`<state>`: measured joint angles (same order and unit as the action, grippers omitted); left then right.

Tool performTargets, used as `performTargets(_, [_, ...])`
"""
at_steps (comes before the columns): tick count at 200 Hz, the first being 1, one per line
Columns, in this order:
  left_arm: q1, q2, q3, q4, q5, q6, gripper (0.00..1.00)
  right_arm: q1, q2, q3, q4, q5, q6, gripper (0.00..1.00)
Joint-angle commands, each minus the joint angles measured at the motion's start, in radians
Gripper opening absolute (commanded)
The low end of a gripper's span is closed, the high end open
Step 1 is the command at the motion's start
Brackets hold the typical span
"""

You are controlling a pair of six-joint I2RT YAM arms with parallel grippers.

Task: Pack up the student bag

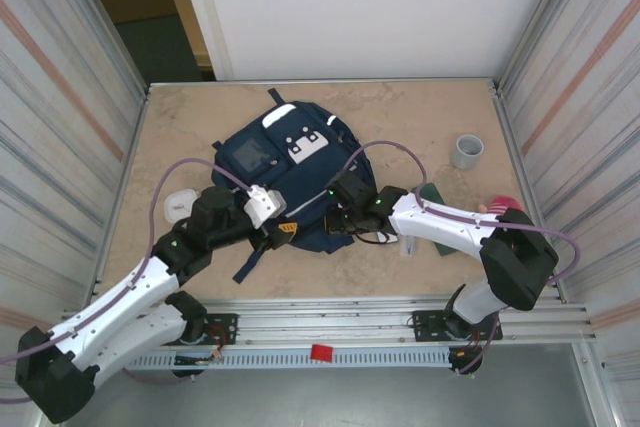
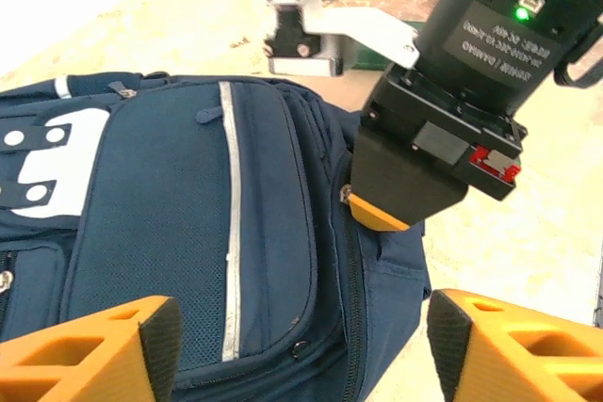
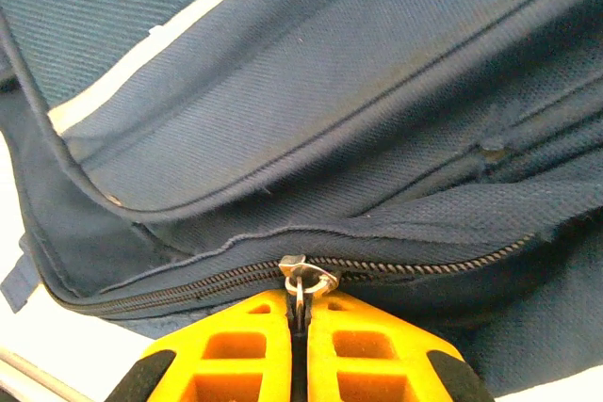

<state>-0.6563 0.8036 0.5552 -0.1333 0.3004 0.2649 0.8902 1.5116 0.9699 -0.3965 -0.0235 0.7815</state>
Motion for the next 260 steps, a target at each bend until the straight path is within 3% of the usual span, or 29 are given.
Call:
performTargets(1, [-0.009, 0.045, 0.024, 0.003, 0.031, 0.035, 0.74, 0.001, -0.015, 0.032, 0.027, -0.010, -0.005, 0.05])
performTargets(62, [-0.074, 0.222, 0.060, 0.059, -0.011, 0.130, 0.75, -0.020, -0.028, 0.011, 0.032, -0.060, -0.024, 0.05])
performTargets(122, [-0.081, 0.348, 0.064, 0.169, -0.023, 0.154, 0.75, -0.023, -0.041, 0.005, 0.044, -0.085, -0.026, 0.05])
performTargets(163, [-0.116, 0.496, 0.101, 0.198, -0.040, 0.147, 0.67, -0.022, -0.060, 0.005, 0.019, -0.079, -0.023, 0.05])
performTargets(179, [-0.117, 0.540, 0.097, 0.232, -0.069, 0.129, 0.59, -0.025, -0.072, 0.002, 0.005, -0.073, -0.021, 0.04])
performTargets(203, [-0.118, 0.572, 0.104, 0.218, -0.099, 0.125, 0.28, -0.042, -0.091, -0.010, -0.010, -0.067, -0.025, 0.05])
performTargets(223, [-0.119, 0.536, 0.100, 0.185, -0.058, 0.148, 0.04, -0.084, -0.107, -0.030, -0.044, -0.046, -0.027, 0.05])
performTargets(260, [-0.118, 0.414, 0.107, 0.017, 0.007, 0.232, 0.00, -0.188, -0.145, -0.064, -0.116, 0.011, -0.055, 0.05])
